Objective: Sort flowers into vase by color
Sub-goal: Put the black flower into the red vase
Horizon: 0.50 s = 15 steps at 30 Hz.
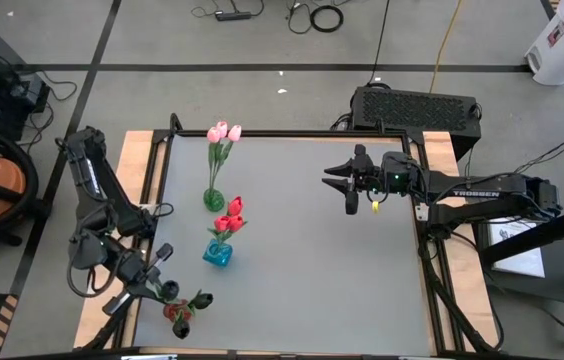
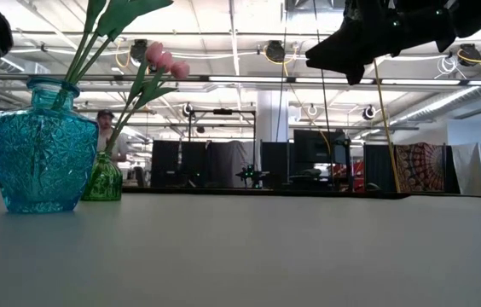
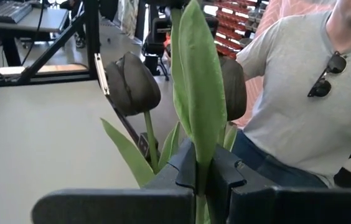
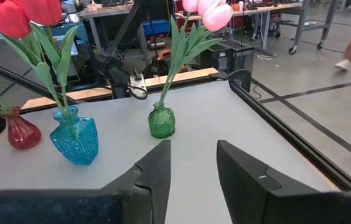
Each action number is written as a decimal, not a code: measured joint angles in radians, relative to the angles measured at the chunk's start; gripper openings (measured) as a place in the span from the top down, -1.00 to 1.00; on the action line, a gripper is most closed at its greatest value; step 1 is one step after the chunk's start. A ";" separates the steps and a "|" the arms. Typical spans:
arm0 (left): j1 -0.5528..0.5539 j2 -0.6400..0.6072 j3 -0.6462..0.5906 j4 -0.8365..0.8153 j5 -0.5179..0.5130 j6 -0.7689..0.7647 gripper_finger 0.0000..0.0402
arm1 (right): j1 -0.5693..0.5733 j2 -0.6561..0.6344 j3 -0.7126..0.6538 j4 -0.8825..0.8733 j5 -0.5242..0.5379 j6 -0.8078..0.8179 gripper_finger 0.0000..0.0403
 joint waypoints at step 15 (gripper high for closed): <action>0.000 0.013 0.000 0.001 -0.053 -0.050 0.71 | 0.000 0.000 0.000 0.000 0.000 -0.008 0.40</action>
